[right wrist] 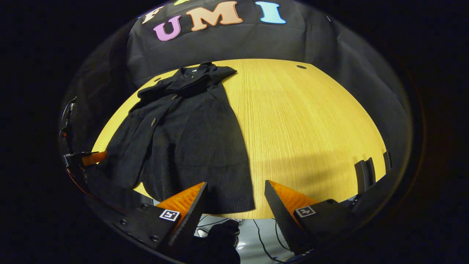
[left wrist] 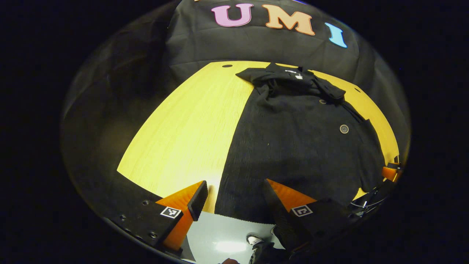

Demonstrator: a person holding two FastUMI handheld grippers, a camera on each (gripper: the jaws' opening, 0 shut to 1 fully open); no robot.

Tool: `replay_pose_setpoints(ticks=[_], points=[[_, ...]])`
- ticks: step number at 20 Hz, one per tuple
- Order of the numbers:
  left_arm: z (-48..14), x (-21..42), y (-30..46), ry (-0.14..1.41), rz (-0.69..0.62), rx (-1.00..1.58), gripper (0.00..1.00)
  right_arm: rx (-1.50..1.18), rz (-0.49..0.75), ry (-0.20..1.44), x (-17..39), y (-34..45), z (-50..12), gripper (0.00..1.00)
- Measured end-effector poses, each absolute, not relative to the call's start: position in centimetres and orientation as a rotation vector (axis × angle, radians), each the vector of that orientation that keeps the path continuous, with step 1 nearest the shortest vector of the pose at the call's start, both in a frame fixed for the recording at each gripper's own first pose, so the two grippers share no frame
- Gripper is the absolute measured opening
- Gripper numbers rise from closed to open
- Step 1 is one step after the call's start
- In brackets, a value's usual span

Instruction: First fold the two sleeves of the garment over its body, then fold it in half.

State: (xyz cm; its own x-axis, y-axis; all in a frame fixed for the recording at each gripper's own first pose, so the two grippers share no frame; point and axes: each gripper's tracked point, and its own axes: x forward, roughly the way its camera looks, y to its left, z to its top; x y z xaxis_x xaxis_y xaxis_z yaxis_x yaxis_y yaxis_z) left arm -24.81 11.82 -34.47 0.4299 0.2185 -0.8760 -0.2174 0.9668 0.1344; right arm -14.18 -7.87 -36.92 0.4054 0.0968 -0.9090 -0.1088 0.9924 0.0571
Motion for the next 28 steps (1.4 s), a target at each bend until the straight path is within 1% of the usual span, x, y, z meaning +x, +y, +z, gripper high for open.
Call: replay_pose_setpoints(ticks=[1,2,3,5,6,7,8,10,11,12,13,16,19,22,26,28], points=[[-34.2,-24.2,12.0,1.058,0.271,0.005,0.94,-0.024,0.136,1.144,-14.2,-7.7,-37.0,0.97],[-34.6,-24.3,11.8,1.074,0.268,-0.013,0.90,-0.048,0.134,1.140,-14.3,-7.8,-37.1,0.97],[-34.6,-24.2,11.7,1.064,0.263,-0.033,0.93,-0.075,0.136,1.141,-14.2,-7.7,-37.1,0.97],[-34.7,-24.2,11.6,1.046,0.243,-0.037,0.93,-0.093,0.155,1.139,-14.2,-7.3,-37.3,0.96],[-34.7,-24.0,11.2,1.031,0.216,-0.028,0.93,-0.096,0.152,1.129,-13.8,-7.1,-37.6,0.80],[-34.7,-23.9,10.9,1.024,0.181,-0.008,0.91,-0.085,0.162,1.132,-13.8,-6.5,-37.7,0.65],[-34.7,-23.7,10.4,1.009,0.143,0.000,0.81,-0.067,0.163,1.124,-13.7,-5.9,-37.8,0.47],[-34.8,-23.3,9.7,0.987,0.097,-0.015,0.49,-0.073,0.141,1.105,-13.9,-5.7,-37.6,0.11],[-34.9,-23.2,9.2,0.969,0.082,-0.047,0.33,-0.084,0.132,1.096,-14.0,-5.7,-37.4,0.02],[-34.9,-23.1,9.3,0.954,0.090,-0.078,0.16,-0.091,0.129,1.090,-14.0,-5.6,-37.4,0.05],[-34.9,-23.2,9.2,0.945,0.088,-0.112,0.00,-0.087,0.122,1.085,-13.9,-5.7,-37.8,0.05],[-35.1,-23.2,9.0,0.964,0.075,-0.197,0.00,-0.068,0.102,1.094,-14.0,-5.6,-37.6,0.03],[-35.1,-23.2,9.0,0.992,0.034,-0.168,0.00,-0.082,0.119,1.066,-13.5,-5.5,-37.3,0.02],[-35.1,-23.2,9.0,1.014,0.061,-0.150,0.00,-0.082,0.145,1.066,-13.6,-5.5,-37.3,0.02],[-33.8,-22.7,8.7,1.001,0.090,-0.068,0.00,0.017,0.188,0.948,-11.4,-4.5,-34.0,0.02],[-32.0,-21.0,8.3,0.950,0.083,-0.044,0.00,0.012,0.233,0.900,-9.9,-4.2,-32.1,0.02]])
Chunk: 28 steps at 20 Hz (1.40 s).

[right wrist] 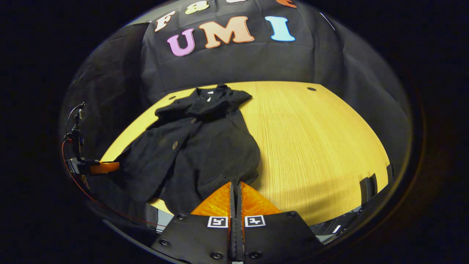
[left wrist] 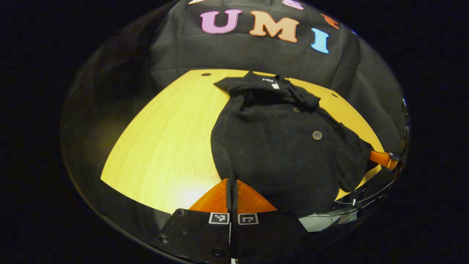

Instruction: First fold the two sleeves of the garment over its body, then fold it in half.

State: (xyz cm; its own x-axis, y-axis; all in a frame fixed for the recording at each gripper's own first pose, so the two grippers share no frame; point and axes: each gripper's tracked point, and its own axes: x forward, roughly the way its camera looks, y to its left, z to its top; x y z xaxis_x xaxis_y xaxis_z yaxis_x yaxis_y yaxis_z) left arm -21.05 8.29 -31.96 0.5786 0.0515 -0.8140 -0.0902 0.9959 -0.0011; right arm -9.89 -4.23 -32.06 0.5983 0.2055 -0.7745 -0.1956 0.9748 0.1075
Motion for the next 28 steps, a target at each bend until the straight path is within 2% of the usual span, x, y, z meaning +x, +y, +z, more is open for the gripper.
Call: replay_pose_setpoints(ticks=[2,5,9,15,17,28], points=[[-29.7,-18.6,7.4,0.902,0.071,-0.059,0.00,0.008,0.253,0.866,-8.3,-4.1,-30.0,0.02],[-26.5,-13.8,7.1,0.818,0.066,-0.062,0.00,0.020,0.288,0.730,-3.6,-2.7,-25.7,0.02],[-23.9,-8.2,7.1,0.739,0.050,-0.105,0.00,-0.006,0.297,0.678,1.1,-1.3,-23.8,0.02],[-22.4,-3.5,9.5,0.695,0.066,-0.118,0.00,-0.009,0.285,0.619,5.6,-0.3,-21.6,0.00],[-22.1,-2.4,10.2,0.692,0.067,-0.112,0.00,0.005,0.274,0.604,7.4,-0.1,-20.9,0.02],[-23.5,3.9,12.9,0.727,0.069,-0.092,0.00,0.017,0.220,0.595,14.4,0.8,-20.2,0.02]])
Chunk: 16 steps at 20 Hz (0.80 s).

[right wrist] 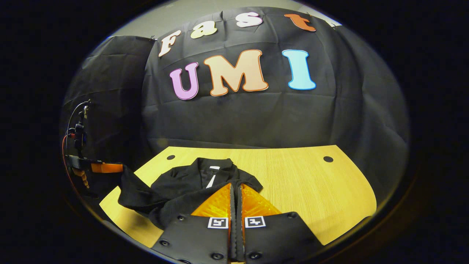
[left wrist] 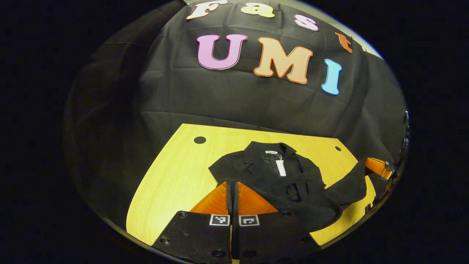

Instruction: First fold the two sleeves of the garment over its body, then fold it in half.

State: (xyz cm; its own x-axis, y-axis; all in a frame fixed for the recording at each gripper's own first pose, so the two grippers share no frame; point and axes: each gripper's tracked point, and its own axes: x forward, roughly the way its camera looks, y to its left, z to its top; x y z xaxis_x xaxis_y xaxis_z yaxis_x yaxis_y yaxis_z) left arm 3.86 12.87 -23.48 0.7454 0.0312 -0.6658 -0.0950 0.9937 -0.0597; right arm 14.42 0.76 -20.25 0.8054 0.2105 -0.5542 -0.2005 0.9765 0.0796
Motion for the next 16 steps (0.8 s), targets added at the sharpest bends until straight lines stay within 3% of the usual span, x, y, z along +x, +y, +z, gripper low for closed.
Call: replay_pose_setpoints(ticks=[16], points=[[-28.3,13.0,16.0,0.766,0.047,-0.119,0.00,0.024,0.098,0.686,22.6,1.6,-23.7,0.02]])
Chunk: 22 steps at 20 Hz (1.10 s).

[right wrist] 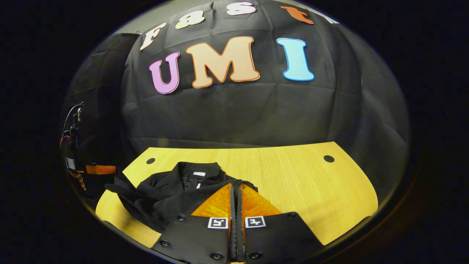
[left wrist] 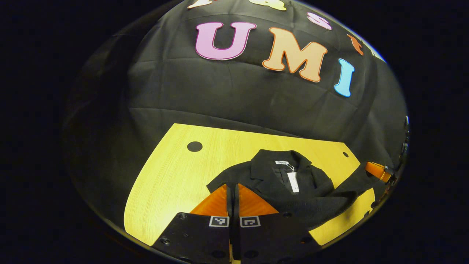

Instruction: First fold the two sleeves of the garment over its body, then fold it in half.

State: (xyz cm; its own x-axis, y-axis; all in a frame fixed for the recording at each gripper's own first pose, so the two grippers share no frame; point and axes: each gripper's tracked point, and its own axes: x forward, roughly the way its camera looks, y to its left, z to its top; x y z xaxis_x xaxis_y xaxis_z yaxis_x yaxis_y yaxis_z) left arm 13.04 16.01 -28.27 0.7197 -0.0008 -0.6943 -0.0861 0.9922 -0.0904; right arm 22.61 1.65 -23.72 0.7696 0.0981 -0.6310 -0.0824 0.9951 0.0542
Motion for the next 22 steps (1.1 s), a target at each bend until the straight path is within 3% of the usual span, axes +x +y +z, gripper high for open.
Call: replay_pose_setpoints(ticks=[4,6,8,9,10,18,22], points=[[-29.7,14.9,17.1,0.767,0.071,-0.093,0.00,0.029,0.031,0.735,24.3,1.1,-25.7,0.02],[-30.1,15.3,19.8,0.755,0.189,-0.009,0.02,0.042,-0.021,0.750,24.8,0.6,-26.2,0.05],[-29.5,15.3,21.3,0.742,0.246,0.048,0.99,0.035,-0.060,0.713,25.0,0.0,-25.4,0.65],[-28.1,15.9,20.5,0.698,0.234,0.020,0.90,0.023,-0.064,0.686,25.1,0.0,-24.6,0.95],[-26.7,16.3,19.7,0.651,0.217,-0.007,0.94,0.012,-0.066,0.654,24.8,0.0,-23.6,0.98],[-14.7,13.7,15.6,0.336,0.156,-0.014,0.94,-0.021,-0.024,0.434,19.2,-0.1,-15.6,0.98],[-10.7,9.4,13.5,0.264,0.166,0.010,0.93,-0.011,0.020,0.363,14.6,-0.7,-12.7,0.98]])
